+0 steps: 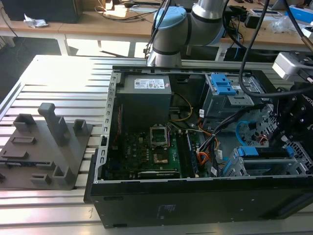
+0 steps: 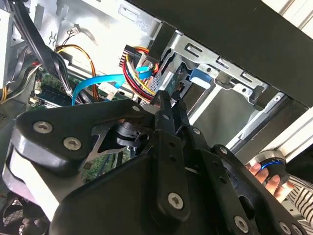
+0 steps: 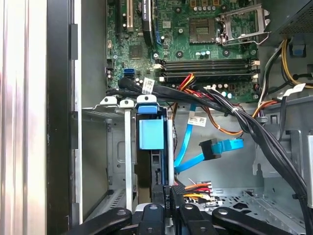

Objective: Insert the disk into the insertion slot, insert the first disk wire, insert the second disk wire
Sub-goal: 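Insert the first disk wire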

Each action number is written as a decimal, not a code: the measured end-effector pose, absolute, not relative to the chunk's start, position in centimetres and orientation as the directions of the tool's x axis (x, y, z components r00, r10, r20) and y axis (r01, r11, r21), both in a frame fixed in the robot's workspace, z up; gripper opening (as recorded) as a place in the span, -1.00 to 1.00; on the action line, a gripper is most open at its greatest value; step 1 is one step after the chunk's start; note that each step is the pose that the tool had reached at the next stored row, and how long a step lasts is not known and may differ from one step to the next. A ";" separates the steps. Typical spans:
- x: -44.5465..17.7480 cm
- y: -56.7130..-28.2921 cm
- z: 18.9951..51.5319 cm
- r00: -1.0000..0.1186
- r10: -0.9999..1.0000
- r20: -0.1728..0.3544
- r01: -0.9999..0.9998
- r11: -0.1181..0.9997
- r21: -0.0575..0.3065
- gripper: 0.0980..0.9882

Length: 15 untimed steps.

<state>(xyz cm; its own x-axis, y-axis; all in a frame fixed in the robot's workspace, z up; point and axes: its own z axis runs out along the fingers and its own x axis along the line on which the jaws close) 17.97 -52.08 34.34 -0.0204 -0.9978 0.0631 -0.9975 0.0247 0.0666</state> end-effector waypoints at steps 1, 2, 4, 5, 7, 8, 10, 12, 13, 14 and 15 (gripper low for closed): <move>18.0 -52.3 34.3 -0.020 -0.998 0.063 -0.997 0.025 0.067 -0.81; 18.0 -52.5 34.3 -0.020 -0.998 0.063 -0.997 0.025 0.067 -0.81; 18.1 -52.7 34.2 -0.020 -0.998 0.063 -0.997 0.025 0.067 -0.81; 18.1 -52.7 34.2 -0.020 -0.998 0.063 -0.997 0.025 0.067 -0.81; 18.1 -52.7 34.2 -0.020 -0.998 0.057 -0.997 0.024 0.067 -0.81; 18.1 -52.7 34.2 -0.020 -0.999 0.049 -0.997 0.024 0.067 -0.81; 18.1 -52.7 34.2 -0.020 -0.999 0.040 -0.997 0.023 0.067 -0.81; 18.1 -52.7 34.2 -0.021 -0.999 0.038 -0.997 0.023 0.067 -0.81; 18.1 -52.8 34.2 -0.021 -0.999 0.038 -0.997 0.023 0.067 -0.81; 18.2 -52.8 34.1 -0.020 -0.999 0.039 -0.997 0.023 0.067 -0.81; 18.3 -52.9 34.1 -0.020 -0.999 0.038 -0.997 0.023 0.067 -0.81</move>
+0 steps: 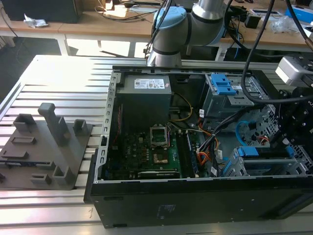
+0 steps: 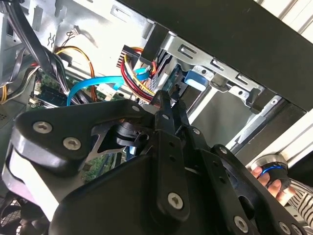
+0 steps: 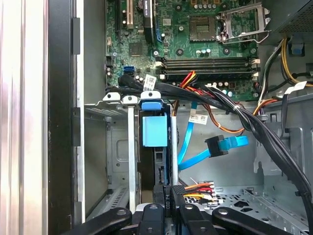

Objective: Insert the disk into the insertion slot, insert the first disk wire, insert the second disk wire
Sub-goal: 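Insert the first disk wire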

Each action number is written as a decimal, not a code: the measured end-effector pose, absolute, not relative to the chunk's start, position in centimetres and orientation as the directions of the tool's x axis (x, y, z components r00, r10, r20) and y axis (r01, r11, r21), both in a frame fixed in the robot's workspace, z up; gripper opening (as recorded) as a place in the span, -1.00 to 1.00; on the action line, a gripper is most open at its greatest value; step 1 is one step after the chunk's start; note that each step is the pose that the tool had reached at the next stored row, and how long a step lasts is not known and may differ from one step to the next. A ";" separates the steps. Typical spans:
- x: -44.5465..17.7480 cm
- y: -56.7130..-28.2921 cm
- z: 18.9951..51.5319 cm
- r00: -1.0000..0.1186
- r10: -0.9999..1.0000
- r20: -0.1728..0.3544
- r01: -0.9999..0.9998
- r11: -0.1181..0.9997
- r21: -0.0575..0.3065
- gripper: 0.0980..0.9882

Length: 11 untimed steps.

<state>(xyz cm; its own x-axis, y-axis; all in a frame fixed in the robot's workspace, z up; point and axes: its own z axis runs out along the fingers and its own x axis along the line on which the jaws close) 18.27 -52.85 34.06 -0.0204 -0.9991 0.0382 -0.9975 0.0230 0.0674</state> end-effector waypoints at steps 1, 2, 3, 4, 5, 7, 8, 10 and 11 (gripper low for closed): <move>18.3 -52.9 34.0 -0.021 -0.999 0.038 -0.997 0.023 0.067 -0.81; 18.3 -52.9 34.0 -0.021 -0.999 0.038 -0.997 0.023 0.067 -0.81; 18.4 -52.9 34.0 -0.020 -0.999 0.038 -0.997 0.023 0.067 -0.81; 18.4 -53.0 33.9 -0.020 -0.999 0.038 -0.997 0.023 0.067 -0.81; 18.4 -53.0 33.9 -0.020 -0.999 0.039 -0.997 0.023 0.067 -0.81; 18.4 -53.0 33.9 -0.020 -0.999 0.038 -0.997 0.023 0.067 -0.81; 18.5 -53.0 33.9 -0.020 -0.999 0.038 -0.997 0.023 0.067 -0.81; 18.5 -53.1 33.8 -0.020 -0.999 0.038 -0.997 0.023 0.067 -0.81; 18.5 -53.1 33.8 -0.020 -0.999 0.038 -0.997 0.023 0.067 -0.81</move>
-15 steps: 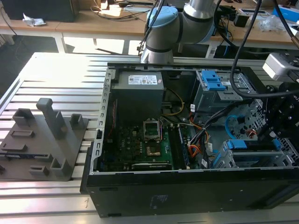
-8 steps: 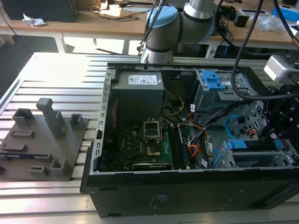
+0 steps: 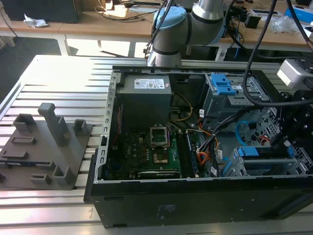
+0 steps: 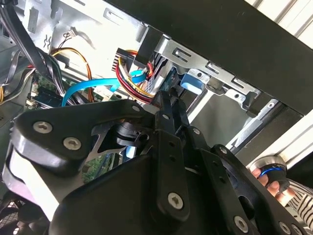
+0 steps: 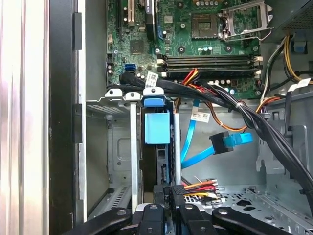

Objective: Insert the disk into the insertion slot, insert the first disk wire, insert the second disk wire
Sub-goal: 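Insert the first disk wire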

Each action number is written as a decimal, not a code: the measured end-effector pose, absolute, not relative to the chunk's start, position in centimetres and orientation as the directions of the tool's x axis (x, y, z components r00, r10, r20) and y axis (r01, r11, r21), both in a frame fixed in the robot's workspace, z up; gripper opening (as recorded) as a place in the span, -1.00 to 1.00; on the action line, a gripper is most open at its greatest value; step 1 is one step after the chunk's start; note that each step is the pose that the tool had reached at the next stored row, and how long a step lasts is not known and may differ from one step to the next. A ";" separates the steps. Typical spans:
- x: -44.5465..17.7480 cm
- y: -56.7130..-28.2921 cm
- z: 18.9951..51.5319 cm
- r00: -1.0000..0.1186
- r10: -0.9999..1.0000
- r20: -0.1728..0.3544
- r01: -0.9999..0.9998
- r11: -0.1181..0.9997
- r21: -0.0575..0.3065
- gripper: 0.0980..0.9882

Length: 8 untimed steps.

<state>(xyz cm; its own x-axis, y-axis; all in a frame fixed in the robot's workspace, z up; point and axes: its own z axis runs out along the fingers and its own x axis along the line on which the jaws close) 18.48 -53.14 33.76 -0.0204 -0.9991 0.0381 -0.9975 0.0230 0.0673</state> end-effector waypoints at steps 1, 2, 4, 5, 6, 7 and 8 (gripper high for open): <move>18.5 -53.2 33.7 -0.020 -0.999 0.038 -0.997 0.023 0.067 -0.81; 18.5 -53.2 33.6 -0.020 -0.999 0.039 -0.997 0.023 0.067 -0.81; 18.5 -53.2 33.6 -0.020 -0.999 0.038 -0.997 0.023 0.067 -0.81; 18.5 -53.2 33.6 -0.020 -0.999 0.038 -0.997 0.023 0.067 -0.81; 18.5 -53.2 33.6 -0.020 -0.999 0.038 -0.997 0.023 0.067 -0.81; 18.5 -53.2 33.6 -0.020 -0.999 0.038 -0.997 0.023 0.067 -0.81; 18.5 -53.2 33.6 -0.020 -0.999 0.038 -0.997 0.023 0.067 -0.80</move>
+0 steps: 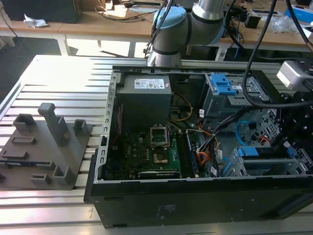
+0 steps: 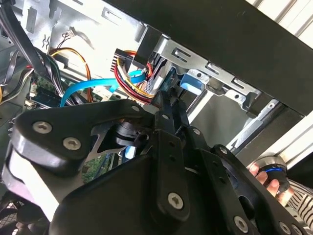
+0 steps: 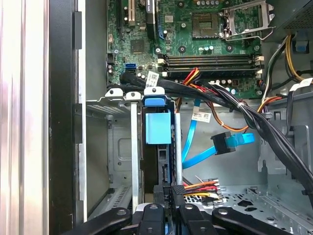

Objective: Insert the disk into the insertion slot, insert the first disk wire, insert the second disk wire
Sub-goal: 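Insert the first disk wire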

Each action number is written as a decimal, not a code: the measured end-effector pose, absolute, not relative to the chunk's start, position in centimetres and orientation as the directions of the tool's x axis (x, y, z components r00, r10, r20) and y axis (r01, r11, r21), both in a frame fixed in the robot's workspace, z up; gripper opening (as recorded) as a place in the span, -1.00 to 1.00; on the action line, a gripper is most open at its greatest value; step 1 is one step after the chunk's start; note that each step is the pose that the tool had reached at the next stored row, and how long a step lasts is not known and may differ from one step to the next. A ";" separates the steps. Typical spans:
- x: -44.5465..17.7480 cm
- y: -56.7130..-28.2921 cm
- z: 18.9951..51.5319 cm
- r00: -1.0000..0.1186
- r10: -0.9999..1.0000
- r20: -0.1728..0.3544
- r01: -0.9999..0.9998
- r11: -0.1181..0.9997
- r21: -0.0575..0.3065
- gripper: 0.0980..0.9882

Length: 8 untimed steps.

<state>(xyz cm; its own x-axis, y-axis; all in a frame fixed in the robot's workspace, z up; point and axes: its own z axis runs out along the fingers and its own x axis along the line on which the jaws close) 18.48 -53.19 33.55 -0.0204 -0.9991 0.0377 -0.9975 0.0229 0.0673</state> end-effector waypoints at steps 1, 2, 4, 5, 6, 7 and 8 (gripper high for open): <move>18.5 -53.2 33.5 -0.020 -0.999 0.038 -0.997 0.023 0.067 -0.80; 18.5 -53.2 33.5 -0.020 -0.999 0.038 -0.997 0.023 0.067 -0.65; 18.5 -53.2 33.6 -0.020 -0.999 0.038 -0.997 0.023 0.067 -0.65; 18.5 -53.2 34.1 -0.020 -0.999 0.038 -0.997 0.023 0.067 -0.65; 18.5 -53.2 34.7 -0.020 -0.999 0.038 -0.997 0.023 0.067 -0.65; 18.5 -53.2 35.7 -0.020 -0.999 0.038 -0.997 0.023 0.067 -0.65; 18.5 -53.2 36.8 -0.020 -0.999 0.038 -0.997 0.023 0.067 -0.65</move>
